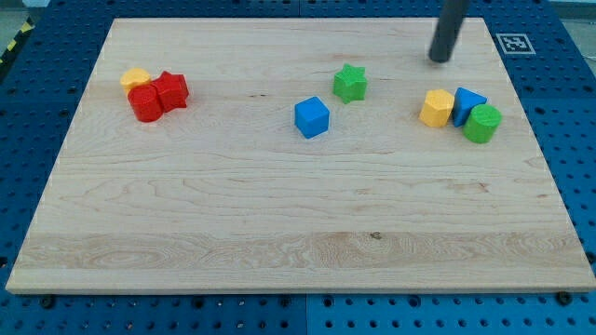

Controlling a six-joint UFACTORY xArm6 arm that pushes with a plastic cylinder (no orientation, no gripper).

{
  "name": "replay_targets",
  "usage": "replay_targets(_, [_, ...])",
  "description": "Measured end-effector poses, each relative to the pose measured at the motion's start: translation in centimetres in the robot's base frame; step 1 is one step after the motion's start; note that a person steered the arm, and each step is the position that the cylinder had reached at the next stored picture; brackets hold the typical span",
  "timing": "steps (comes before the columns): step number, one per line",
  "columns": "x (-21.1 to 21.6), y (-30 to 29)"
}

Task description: Push yellow hexagon along with blue triangle to left down a bit

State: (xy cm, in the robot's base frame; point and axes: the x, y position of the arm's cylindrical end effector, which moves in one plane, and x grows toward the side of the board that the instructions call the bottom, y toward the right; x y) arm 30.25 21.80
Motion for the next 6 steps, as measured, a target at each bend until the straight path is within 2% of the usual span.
replay_targets(1, [4.2, 0.7])
replay_targets(3, [8.9, -2.2])
replay_targets(4, [9.8, -2.7])
replay_targets(5, [7.3, -0.5])
replay_targets(6, [7.9, 4.0])
